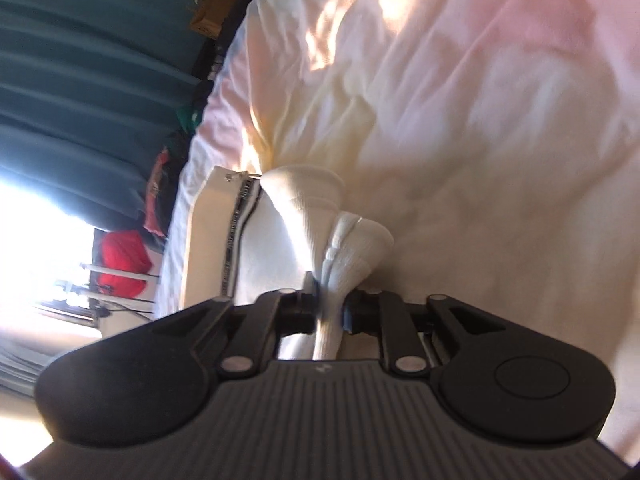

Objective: Fold clothes

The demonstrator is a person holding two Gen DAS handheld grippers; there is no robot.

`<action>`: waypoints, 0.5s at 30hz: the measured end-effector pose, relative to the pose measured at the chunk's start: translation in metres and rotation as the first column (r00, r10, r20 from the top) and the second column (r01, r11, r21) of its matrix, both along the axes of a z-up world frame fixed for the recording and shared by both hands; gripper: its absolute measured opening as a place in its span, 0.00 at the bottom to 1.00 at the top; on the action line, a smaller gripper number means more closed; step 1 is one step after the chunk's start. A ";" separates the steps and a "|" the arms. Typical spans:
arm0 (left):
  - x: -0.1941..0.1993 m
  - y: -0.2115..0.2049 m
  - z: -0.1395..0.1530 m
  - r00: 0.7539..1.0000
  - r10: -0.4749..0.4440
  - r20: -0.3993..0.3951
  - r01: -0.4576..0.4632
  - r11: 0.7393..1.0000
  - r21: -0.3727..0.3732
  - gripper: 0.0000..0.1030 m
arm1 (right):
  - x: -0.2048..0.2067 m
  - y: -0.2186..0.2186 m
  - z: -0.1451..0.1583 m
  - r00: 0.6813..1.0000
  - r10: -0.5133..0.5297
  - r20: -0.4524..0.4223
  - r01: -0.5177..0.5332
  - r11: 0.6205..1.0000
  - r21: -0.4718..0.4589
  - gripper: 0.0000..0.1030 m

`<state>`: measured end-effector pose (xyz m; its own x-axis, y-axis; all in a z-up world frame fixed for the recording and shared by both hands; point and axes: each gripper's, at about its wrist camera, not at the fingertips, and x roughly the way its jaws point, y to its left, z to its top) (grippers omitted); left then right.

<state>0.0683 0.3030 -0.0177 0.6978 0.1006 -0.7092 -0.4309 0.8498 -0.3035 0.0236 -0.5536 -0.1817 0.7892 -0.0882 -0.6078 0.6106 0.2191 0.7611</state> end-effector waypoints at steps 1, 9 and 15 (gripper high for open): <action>-0.005 -0.003 0.001 1.000 -0.014 -0.007 0.014 1.000 -0.008 0.53 | -0.004 0.001 0.003 1.000 -0.017 -0.020 0.017 1.000 -0.012 0.32; -0.042 -0.054 0.049 0.996 -0.008 0.085 0.007 1.000 0.019 0.78 | -0.030 0.008 0.032 0.992 -0.117 0.044 0.122 0.983 -0.139 0.64; -0.032 -0.147 0.075 0.970 -0.173 0.173 0.160 0.983 0.084 0.88 | -0.016 0.012 0.039 0.995 -0.039 0.093 0.053 0.987 -0.151 0.79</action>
<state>0.0364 0.1565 0.0577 0.8235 0.0168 -0.5671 -0.2258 0.9267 -0.3004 0.0081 -0.5416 -0.1430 0.8329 -0.2120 -0.5112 0.5533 0.3109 0.7728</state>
